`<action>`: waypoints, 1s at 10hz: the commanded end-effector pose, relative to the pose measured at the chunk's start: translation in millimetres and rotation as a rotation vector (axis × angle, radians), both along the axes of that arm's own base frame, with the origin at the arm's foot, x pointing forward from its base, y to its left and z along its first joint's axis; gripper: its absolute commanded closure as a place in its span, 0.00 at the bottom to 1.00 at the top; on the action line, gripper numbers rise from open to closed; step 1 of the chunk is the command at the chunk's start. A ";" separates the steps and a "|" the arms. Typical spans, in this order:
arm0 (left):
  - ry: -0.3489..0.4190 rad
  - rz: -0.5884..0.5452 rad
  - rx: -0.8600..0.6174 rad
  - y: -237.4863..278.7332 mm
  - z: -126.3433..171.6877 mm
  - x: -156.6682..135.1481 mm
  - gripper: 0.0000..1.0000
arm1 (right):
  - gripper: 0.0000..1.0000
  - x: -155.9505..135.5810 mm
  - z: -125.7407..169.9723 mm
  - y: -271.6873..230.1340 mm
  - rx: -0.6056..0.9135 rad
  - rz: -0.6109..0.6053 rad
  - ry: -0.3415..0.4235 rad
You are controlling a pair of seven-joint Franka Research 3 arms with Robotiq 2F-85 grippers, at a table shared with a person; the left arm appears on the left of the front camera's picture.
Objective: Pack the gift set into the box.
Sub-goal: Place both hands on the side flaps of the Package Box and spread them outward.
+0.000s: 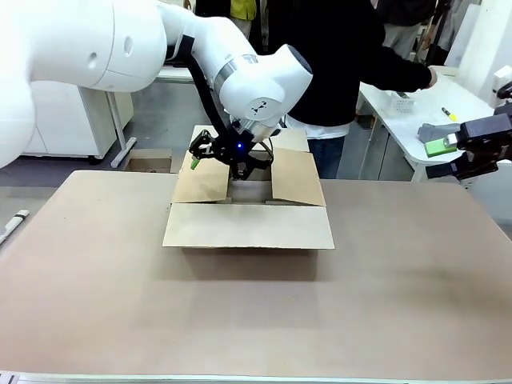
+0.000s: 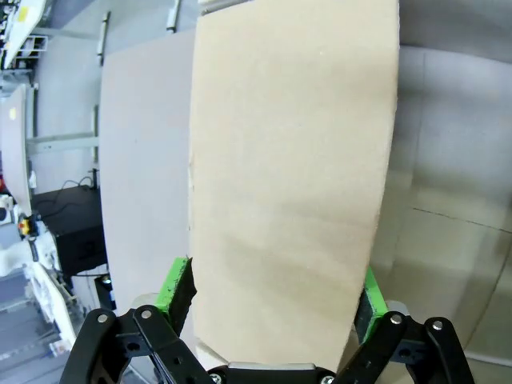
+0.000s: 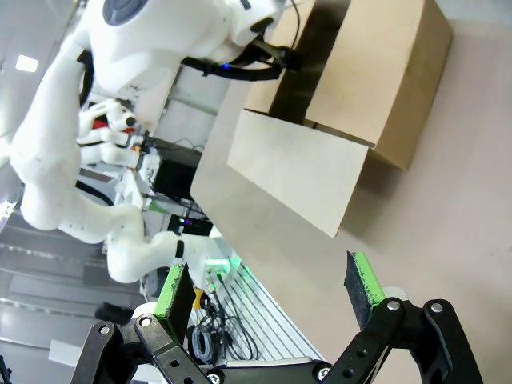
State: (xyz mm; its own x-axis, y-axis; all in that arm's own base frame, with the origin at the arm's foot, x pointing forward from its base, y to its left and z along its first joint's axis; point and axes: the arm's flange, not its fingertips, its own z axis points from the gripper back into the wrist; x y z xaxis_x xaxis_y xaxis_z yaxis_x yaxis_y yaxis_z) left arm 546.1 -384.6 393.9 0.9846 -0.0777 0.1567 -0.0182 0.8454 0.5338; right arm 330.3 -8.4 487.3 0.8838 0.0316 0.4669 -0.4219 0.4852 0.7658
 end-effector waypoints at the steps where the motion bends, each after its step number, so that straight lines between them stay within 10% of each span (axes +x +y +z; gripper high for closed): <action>1: -0.039 -0.005 0.028 3.5 14.3 -1.0 0.00 | 0.00 4.4 0.6 0.7 0.026 0.008 -0.032; 10: -0.093 0.071 -0.092 99.7 71.2 -16.1 0.00 | 0.00 4.4 0.6 0.7 0.026 0.008 -0.032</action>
